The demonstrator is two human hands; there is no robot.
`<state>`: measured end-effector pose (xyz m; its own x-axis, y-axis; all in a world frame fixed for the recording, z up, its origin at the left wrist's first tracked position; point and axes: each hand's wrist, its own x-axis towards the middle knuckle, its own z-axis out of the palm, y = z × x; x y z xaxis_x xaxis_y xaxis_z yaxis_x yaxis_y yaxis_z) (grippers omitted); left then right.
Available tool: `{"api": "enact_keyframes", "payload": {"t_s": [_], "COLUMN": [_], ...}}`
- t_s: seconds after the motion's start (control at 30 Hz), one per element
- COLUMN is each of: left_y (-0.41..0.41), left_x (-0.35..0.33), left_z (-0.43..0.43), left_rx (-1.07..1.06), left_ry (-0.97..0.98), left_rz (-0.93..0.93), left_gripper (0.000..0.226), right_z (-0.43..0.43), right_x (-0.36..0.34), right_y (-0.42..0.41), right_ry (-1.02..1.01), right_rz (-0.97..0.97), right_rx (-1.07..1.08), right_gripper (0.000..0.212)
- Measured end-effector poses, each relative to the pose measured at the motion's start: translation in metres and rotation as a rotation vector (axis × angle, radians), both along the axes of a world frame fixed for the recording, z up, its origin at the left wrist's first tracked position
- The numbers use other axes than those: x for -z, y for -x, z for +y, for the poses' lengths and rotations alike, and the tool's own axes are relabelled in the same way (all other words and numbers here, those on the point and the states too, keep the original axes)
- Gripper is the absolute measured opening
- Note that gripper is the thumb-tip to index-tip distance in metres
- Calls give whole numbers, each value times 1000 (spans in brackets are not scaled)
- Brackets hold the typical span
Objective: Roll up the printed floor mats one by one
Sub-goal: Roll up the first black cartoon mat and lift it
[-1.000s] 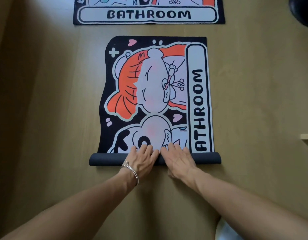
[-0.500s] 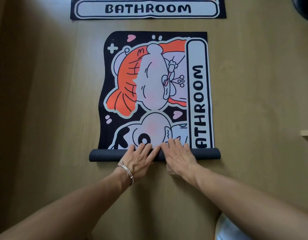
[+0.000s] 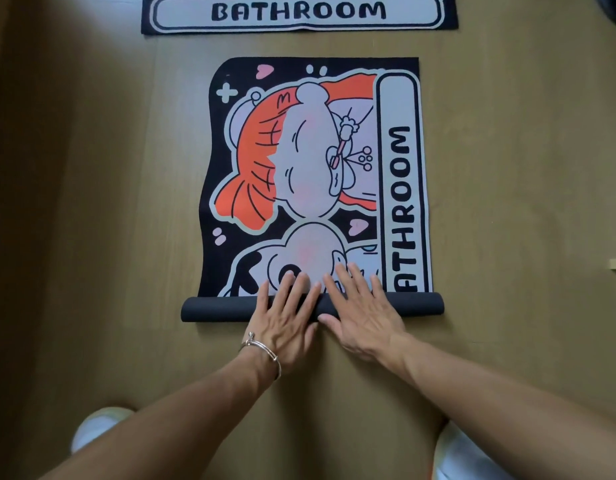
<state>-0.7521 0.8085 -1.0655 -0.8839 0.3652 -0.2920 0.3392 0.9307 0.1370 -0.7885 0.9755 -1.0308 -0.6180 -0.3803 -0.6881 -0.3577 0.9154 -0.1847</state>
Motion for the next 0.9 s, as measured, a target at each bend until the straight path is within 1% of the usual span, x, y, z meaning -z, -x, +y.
{"api": "enact_keyframes", "payload": {"t_s": [0.17, 0.3, 0.37, 0.43, 0.57, 0.6, 0.67, 0.7, 0.8, 0.9], "left_y": [20, 34, 40, 46, 50, 50, 48, 47, 45, 52], "left_x": [-2, 0, 1, -1, -3, -4, -5, -5, -2, -2], "left_z": [0, 0, 0, 1, 1, 2, 1, 1, 2, 3], "left_rx": [-36, -37, -32, -37, -104, -114, -102, -84, -31, -65], "left_ry": [0, -6, 0, 45, 95, 96, 99, 92, 82, 88], "left_rz": [-47, -60, -64, -77, -77, -77, -76, -79, -93, -99], "left_gripper": [61, 62, 62, 60, 55, 55, 58, 57, 57, 65], "right_z": [-1, 3, 2, 3, 4, 4, 5, 5, 4, 1], "right_x": [2, 4, 5, 9, 14, 13, 14, 14, 13, 12], "right_y": [14, 19, 19, 20, 31, 35, 40, 43, 47, 49], "right_ry": [0, 28, 22, 48, 40, 42, 35, 30, -2, -8], "right_rz": [47, 91, 124, 165, 131, 133, 143, 140, 164, 179], "right_rx": [27, -15, -45, -10, -21, -12, -16, -13, -18, 26], "right_gripper": [69, 69, 74, 75, 85, 82, 69, 66, 67, 69]}}
